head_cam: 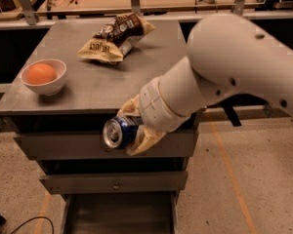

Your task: Place pepsi can into bottom drawer

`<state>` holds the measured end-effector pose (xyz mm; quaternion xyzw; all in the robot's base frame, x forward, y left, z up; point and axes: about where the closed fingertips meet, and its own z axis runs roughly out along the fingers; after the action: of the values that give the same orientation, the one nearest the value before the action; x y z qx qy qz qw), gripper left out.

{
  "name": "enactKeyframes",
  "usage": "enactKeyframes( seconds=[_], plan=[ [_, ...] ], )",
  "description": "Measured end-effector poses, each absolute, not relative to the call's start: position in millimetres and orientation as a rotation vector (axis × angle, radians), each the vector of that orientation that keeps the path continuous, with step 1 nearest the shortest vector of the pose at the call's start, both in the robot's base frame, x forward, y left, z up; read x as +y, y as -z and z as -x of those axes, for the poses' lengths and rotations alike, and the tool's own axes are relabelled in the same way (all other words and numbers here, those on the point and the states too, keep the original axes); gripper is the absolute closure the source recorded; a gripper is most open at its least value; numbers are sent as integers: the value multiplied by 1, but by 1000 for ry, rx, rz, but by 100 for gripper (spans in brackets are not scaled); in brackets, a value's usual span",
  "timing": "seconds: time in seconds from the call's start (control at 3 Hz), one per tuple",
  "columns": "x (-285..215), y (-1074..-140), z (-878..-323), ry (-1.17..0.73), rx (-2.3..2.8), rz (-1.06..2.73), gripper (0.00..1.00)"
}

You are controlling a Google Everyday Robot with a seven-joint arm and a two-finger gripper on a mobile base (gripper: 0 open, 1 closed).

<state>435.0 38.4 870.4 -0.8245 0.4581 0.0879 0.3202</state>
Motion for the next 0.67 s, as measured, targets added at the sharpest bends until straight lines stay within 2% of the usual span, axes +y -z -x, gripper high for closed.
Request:
enactKeyframes(
  seconds=[0.67],
  plan=[
    [32, -702, -379, -382, 1502, 2096, 100]
  ],
)
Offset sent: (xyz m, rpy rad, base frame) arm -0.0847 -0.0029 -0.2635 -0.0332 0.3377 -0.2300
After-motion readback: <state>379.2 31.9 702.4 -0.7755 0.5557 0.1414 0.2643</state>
